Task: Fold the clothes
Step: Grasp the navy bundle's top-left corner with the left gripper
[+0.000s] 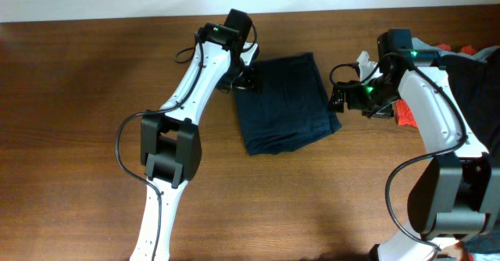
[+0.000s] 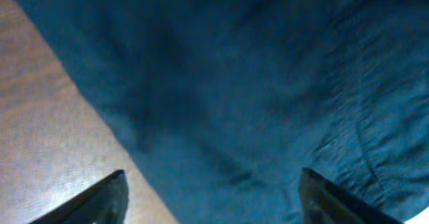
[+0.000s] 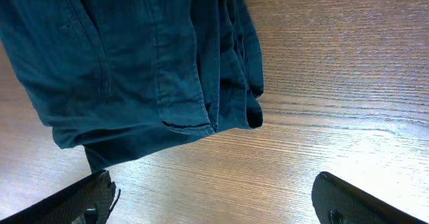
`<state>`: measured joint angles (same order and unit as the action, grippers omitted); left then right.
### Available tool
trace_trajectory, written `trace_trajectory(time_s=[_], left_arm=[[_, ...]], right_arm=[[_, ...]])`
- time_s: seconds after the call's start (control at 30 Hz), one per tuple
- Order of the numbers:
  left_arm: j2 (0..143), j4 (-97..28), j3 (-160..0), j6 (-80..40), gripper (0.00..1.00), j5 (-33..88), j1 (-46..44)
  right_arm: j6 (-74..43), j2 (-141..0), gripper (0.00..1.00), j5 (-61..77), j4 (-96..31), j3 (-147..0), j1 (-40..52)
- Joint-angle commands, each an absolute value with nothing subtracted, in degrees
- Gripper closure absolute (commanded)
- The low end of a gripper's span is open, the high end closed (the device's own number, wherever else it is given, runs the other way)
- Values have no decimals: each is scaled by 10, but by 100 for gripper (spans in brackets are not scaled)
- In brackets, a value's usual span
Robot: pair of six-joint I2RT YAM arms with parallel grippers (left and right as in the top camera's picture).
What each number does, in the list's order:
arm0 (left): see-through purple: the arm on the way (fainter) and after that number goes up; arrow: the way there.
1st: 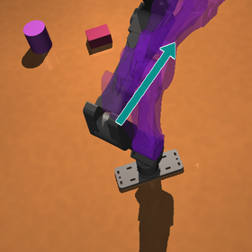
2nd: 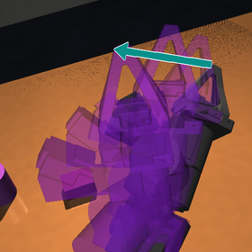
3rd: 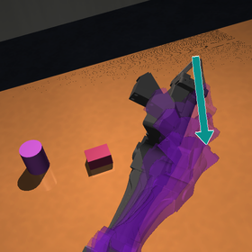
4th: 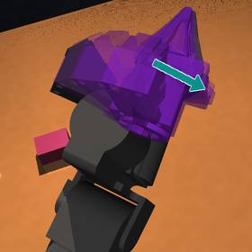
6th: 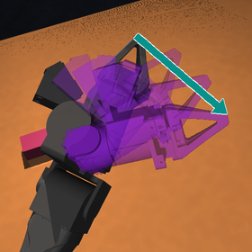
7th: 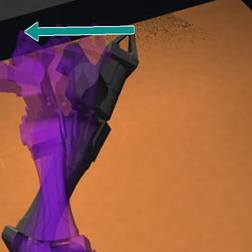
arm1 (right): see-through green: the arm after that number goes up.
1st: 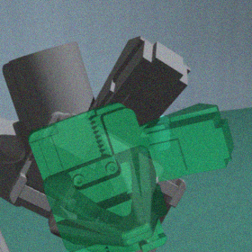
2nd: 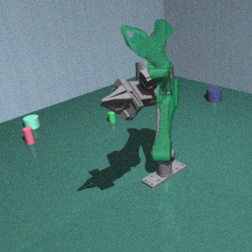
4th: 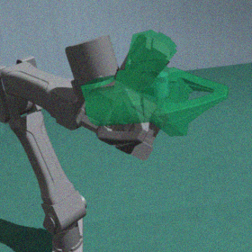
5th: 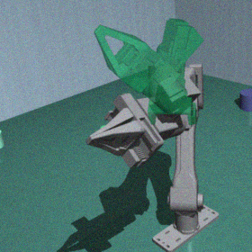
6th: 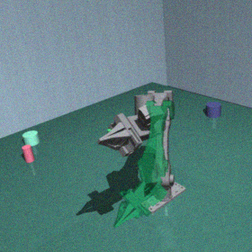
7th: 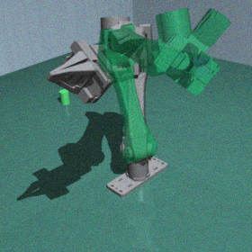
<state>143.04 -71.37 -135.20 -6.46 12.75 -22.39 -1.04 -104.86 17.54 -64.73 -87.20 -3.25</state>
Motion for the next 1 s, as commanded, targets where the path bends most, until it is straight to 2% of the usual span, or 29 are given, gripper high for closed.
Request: trace_trajectory(time_s=[0.0,0.1,0.33,0.63,0.67,0.7,0.77,0.8,0.97], left_arm=[[1436,-703,-1351,-42,22,150,-221],[1436,-706,-1351,-44,20,132,-221],[1437,-727,-1339,-176,20,92,-218],[1437,-676,-1247,-193,22,129,-220],[1437,-674,-1242,-200,30,129,-220],[1437,-670,-1239,-201,42,129,-220],[1437,-670,-1237,-201,88,129,-220],[1437,-668,-1237,-201,99,129,-220],[1435,-655,-1260,-153,100,120,-218]], right_arm=[[-9,-1046,1,168,-647,-875,-34],[-9,-1046,1,168,-647,-875,-34],[-9,-1046,1,168,-647,-875,-34],[-9,-1046,1,168,-647,-875,-34],[-9,-1046,1,168,-647,-875,-34],[-9,-1046,1,168,-647,-875,-34],[-9,-1046,1,168,-647,-875,-34],[-9,-1046,1,168,-647,-875,-34],[-9,-1046,1,168,-647,-875,-34]])
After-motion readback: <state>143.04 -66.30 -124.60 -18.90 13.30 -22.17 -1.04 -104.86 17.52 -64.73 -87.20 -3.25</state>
